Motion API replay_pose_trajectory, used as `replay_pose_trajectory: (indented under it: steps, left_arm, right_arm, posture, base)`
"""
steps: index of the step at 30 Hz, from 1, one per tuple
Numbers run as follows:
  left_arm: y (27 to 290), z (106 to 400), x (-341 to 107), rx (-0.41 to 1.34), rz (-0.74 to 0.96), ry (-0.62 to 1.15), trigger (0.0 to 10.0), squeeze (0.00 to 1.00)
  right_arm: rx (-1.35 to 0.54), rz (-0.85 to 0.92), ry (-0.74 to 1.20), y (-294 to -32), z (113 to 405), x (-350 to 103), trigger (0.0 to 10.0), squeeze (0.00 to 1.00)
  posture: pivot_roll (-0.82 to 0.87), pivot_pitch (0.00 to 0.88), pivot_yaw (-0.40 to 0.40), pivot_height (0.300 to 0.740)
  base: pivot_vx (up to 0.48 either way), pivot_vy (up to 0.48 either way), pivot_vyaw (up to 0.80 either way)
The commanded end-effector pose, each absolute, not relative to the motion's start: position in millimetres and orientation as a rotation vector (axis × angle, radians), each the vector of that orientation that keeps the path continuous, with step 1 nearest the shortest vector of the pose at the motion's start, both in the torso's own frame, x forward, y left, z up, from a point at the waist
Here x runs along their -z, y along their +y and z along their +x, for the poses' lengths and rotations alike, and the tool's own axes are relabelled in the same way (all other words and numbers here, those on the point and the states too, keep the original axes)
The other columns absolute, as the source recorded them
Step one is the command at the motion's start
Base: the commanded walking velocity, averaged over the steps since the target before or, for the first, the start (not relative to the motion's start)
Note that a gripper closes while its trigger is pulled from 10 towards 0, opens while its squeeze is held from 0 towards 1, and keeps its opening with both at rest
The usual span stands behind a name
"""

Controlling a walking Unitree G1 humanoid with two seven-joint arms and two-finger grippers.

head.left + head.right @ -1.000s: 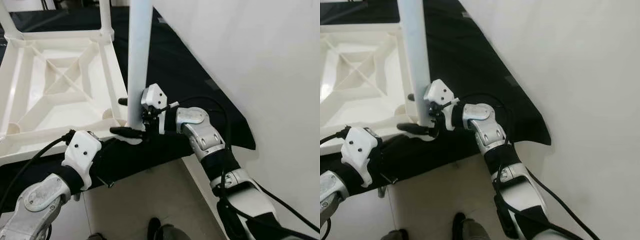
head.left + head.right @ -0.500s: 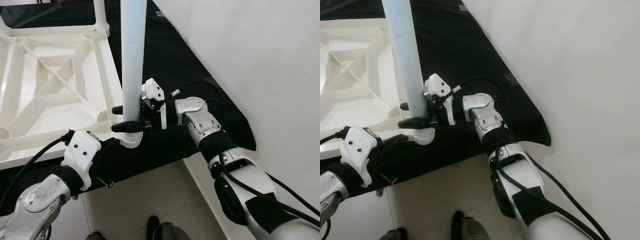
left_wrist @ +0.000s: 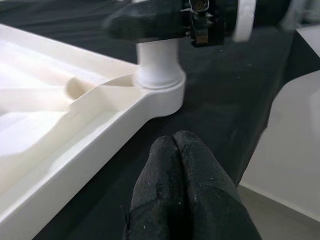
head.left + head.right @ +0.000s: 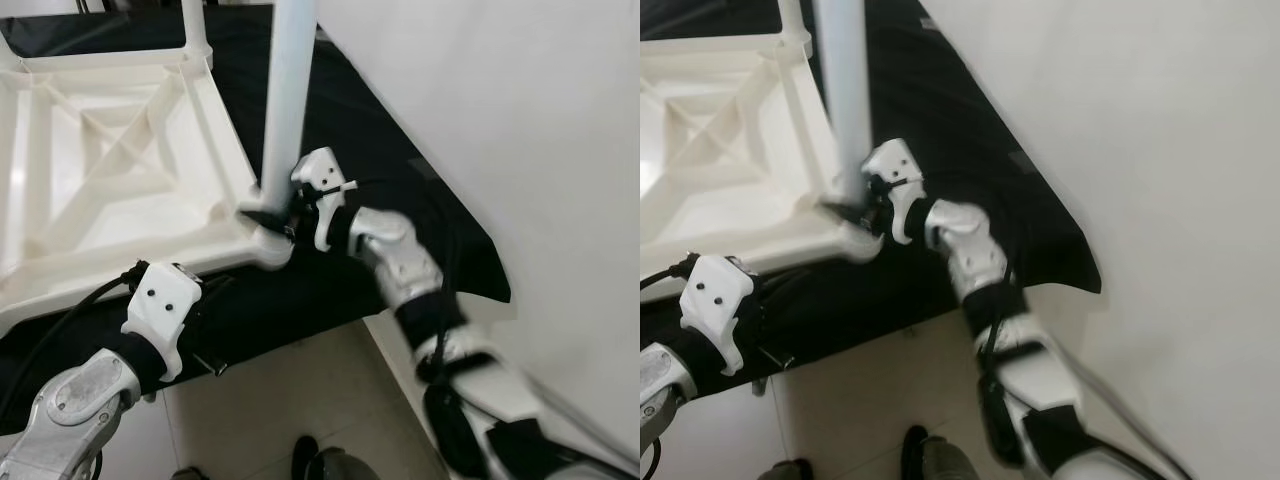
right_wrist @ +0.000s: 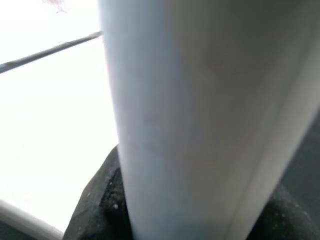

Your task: Building children table

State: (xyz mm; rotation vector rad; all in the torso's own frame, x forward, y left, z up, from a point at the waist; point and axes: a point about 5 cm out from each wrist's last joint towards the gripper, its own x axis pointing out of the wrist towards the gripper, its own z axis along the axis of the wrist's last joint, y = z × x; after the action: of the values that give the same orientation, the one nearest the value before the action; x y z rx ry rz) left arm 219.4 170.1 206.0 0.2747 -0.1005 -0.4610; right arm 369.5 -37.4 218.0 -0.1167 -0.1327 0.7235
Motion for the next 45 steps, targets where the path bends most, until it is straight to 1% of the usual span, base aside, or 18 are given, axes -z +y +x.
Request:
replay_pose_trajectory:
  steps: [1,3,12,13,18,19,20,22,23,27,29,31,38,40,41,43,44,45]
  left_arm:
    - [169.9,217.0,-203.7,0.470,0.277,-0.089,10.0,0.00]
    - [169.4,217.3,-203.8,0.470,0.271,-0.090,10.0,0.00]
    - [169.0,217.7,-203.7,0.469,0.271,-0.094,10.0,0.00]
    - [170.5,217.9,-204.3,0.464,0.273,-0.096,10.0,0.00]
    - [171.1,218.2,-204.7,0.462,0.274,-0.097,10.0,0.00]
    - [170.5,218.4,-204.6,0.464,0.275,-0.097,10.0,0.00]
    - [170.5,218.4,-204.6,0.464,0.275,-0.097,10.0,0.00]
    - [168.5,218.9,-204.3,0.470,0.273,-0.098,10.0,0.00]
    - [167.7,219.1,-204.5,0.470,0.271,-0.099,10.0,0.00]
    - [167.9,219.2,-204.8,0.468,0.272,-0.100,10.0,0.00]
    - [168.0,218.9,-205.0,0.465,0.274,-0.100,10.0,0.00]
    - [168.1,218.4,-205.2,0.465,0.274,-0.100,10.0,0.00]
    - [167.8,216.7,-205.5,0.465,0.275,-0.098,10.0,0.00]
    - [167.9,216.2,-205.3,0.465,0.275,-0.096,10.0,0.00]
    - [167.9,216.1,-205.2,0.465,0.275,-0.095,10.0,0.00]
    - [167.9,216.0,-205.2,0.465,0.276,-0.094,10.0,0.00]
    - [167.8,215.8,-205.2,0.465,0.275,-0.094,10.0,0.00]
    - [167.8,215.7,-205.1,0.465,0.275,-0.093,10.0,0.00]
  right_arm:
    - [-0.615,-0.197,0.032,-49.2,365.4,-179.4,0.0,0.00]
    - [-0.692,-0.184,0.031,-30.1,347.7,-174.3,0.0,0.00]
    - [-0.792,-0.202,-0.012,-13.5,350.3,-186.7,0.0,0.00]
    - [-0.765,-0.206,-0.015,-12.6,350.1,-191.0,10.0,0.00]
    - [-0.772,-0.178,-0.024,-10.4,351.6,-200.6,10.0,0.00]
    - [-0.832,-0.153,-0.046,-7.6,351.6,-208.8,10.0,1.00]
    - [-0.832,-0.153,-0.046,-7.6,351.6,-208.8,10.0,1.00]
    - [-1.010,-0.151,-0.137,-3.8,353.2,-228.6,10.0,1.00]
    - [-1.153,-0.171,-0.180,-4.3,354.3,-238.7,10.0,0.00]
    - [-1.278,-0.198,-0.177,-5.5,353.8,-240.8,10.0,0.00]
    - [-1.447,-0.283,-0.133,-9.5,351.9,-237.9,10.0,0.00]
    - [-1.514,-0.307,-0.127,-10.3,351.0,-239.6,10.0,0.00]
    - [-1.577,-0.323,-0.121,-7.7,353.1,-244.5,10.0,0.00]
    - [-1.577,-0.321,-0.123,-5.5,354.7,-246.4,9.5,0.00]
    - [-1.581,-0.316,-0.126,-4.7,355.7,-247.7,4.1,0.00]
    - [-1.584,-0.313,-0.129,-4.1,356.3,-248.5,4.1,0.00]
    - [-1.593,-0.309,-0.130,-4.2,357.0,-249.0,0.0,0.00]
    - [-1.600,-0.306,-0.131,-4.3,357.5,-249.2,0.0,0.00]
  posture:
    - [0.10,0.270,-0.183,0.740]
    - [0.09,0.261,-0.174,0.740]
    - [0.10,0.261,-0.190,0.740]
    - [0.10,0.262,-0.187,0.740]
    - [0.10,0.262,-0.185,0.740]
    - [0.10,0.261,-0.183,0.740]
    - [0.10,0.261,-0.183,0.740]
    - [0.11,0.260,-0.186,0.740]
    - [0.11,0.260,-0.188,0.740]
    - [0.11,0.261,-0.191,0.740]
    - [0.11,0.263,-0.191,0.740]
    - [0.12,0.268,-0.191,0.740]
    - [0.13,0.275,-0.193,0.740]
    - [0.13,0.277,-0.192,0.740]
    - [0.13,0.279,-0.192,0.740]
    - [0.13,0.279,-0.192,0.740]
    - [0.13,0.280,-0.192,0.740]
    - [0.13,0.280,-0.192,0.740]
  base:
    - [0.000,0.000,0.00]
    - [0.000,0.000,0.00]
    - [0.000,0.000,0.00]
    - [0.000,0.000,0.00]
    - [0.000,0.000,0.00]
    - [0.000,0.000,0.00]
    - [0.000,0.000,0.00]
    - [0.000,0.000,0.00]
    - [0.000,0.000,0.00]
    - [0.000,0.000,0.00]
    - [0.000,0.000,0.00]
    - [0.000,0.000,0.00]
    - [0.000,0.000,0.00]
    - [0.000,0.000,0.00]
    - [0.000,0.000,0.00]
    - [0.000,0.000,0.00]
    - [0.000,0.000,0.00]
    - [0.000,0.000,0.00]
